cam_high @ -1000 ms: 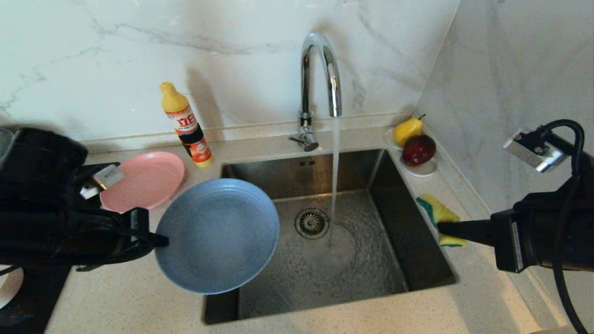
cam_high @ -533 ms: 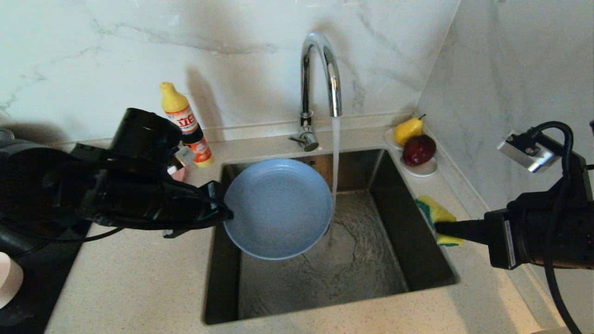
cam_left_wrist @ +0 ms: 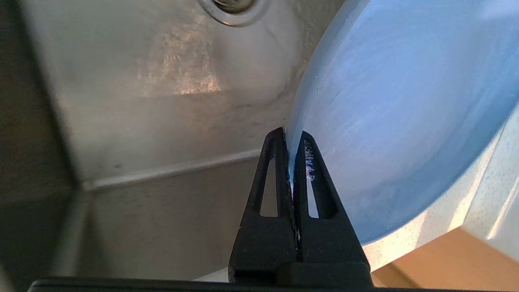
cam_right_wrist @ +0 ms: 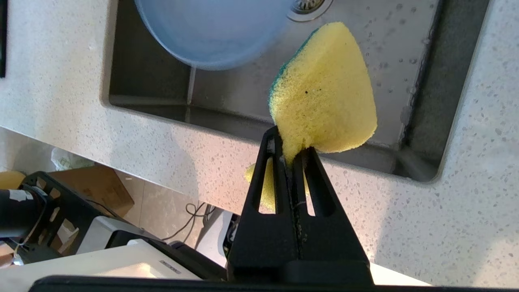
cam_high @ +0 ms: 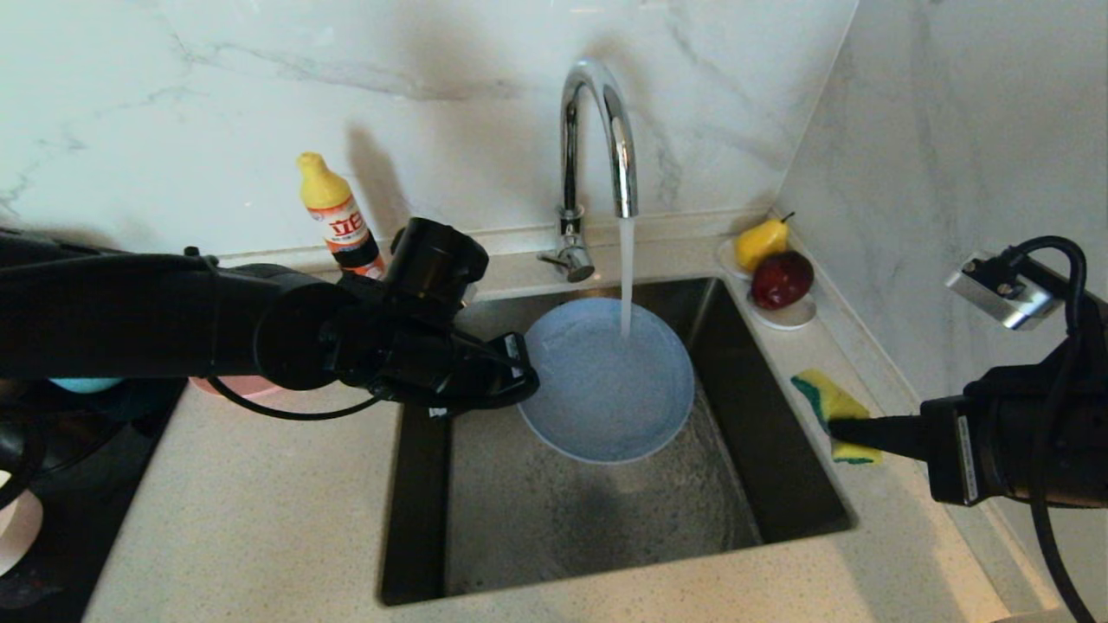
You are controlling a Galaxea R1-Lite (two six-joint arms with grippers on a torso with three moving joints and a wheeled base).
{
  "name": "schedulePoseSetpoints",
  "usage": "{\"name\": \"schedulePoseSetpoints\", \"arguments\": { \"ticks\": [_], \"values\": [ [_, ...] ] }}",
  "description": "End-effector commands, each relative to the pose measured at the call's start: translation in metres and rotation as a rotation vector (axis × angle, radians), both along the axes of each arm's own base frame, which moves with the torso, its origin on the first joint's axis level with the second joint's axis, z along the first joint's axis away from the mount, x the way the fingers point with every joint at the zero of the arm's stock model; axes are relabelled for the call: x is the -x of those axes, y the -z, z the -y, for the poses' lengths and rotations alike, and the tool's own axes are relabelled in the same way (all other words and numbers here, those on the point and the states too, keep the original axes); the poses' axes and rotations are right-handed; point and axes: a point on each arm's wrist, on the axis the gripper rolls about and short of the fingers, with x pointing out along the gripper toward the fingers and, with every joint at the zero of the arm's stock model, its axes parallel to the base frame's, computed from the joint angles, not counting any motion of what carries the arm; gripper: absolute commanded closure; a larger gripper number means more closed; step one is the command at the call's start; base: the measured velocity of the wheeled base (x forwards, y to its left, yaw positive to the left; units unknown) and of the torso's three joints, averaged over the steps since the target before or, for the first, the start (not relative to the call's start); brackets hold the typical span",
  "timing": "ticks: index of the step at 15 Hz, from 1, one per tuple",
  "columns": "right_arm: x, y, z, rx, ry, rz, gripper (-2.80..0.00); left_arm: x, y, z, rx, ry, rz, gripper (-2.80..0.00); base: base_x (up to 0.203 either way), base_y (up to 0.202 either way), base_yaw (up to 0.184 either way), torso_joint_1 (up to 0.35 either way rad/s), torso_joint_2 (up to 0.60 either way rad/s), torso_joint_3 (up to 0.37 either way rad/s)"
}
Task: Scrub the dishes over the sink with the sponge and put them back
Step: Wash the plate
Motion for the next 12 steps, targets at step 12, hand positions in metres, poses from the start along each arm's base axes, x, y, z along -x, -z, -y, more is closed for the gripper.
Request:
{"name": "schedulePoseSetpoints", "arguments": {
  "ticks": [12],
  "values": [
    [0.006, -0.002, 0.004, 0.004, 0.000, 0.007, 0.00, 0.009, 0.028, 0.028, -0.129, -0.038, -0.020, 0.00, 0.000, 0.000, 0.000, 0.000, 0.00, 0.000]
  ]
}}
